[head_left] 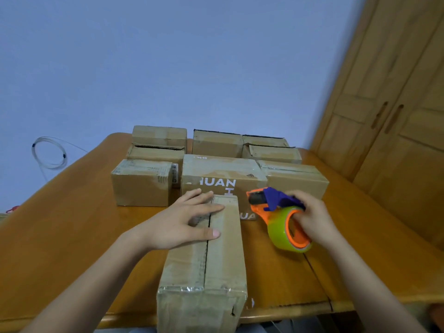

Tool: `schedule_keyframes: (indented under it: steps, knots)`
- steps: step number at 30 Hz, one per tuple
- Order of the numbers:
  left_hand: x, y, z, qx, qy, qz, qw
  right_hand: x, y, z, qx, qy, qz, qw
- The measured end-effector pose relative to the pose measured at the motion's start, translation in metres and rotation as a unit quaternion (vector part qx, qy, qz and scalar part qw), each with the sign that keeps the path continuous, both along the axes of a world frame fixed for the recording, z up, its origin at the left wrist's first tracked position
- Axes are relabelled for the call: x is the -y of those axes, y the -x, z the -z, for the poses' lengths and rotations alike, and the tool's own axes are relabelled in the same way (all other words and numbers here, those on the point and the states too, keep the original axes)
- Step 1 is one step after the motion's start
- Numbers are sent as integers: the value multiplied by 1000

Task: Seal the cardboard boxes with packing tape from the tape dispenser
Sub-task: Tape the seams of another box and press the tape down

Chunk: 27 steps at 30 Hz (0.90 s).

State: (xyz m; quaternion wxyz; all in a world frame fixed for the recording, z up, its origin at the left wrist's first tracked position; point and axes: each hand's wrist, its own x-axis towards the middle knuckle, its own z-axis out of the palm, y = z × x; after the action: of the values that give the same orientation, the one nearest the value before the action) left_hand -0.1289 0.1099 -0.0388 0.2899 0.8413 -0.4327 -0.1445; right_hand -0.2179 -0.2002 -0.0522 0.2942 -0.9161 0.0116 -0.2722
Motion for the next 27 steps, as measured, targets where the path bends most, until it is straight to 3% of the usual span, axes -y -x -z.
schedule_keyframes:
  steps: [3,6,10,13,14,16,18,19,22,27]
  knots:
    - [8,6,1,5,1,7,1000,2,4,-33,79,-2,-5,997]
    - [16,11,-1,11,5,11,1000,2,5,-58,95,-26,-25,995]
    - [19,11,-8,95,-36,9,995,-8,5,-83,121,-31,-58,990]
    - [22,18,-22,121,70,-15,990,-12,2,-93,150,4,-70,986]
    - [25,23,-29,88,147,-33,985,-14,0,-95,158,22,-74,984]
    - [30,32,-48,-66,278,-78,955,-19,-2,-101,170,49,-82,981]
    - [35,38,-64,-242,313,-97,913,-26,-5,-106,183,74,-91,976]
    - [38,41,-69,-290,308,-96,901,-29,-6,-107,188,84,-95,974]
    - [46,45,-75,-342,294,-69,890,-35,-10,-110,196,100,-98,970]
    - [54,44,-74,-377,372,-64,846,-41,-12,-110,205,105,-101,968]
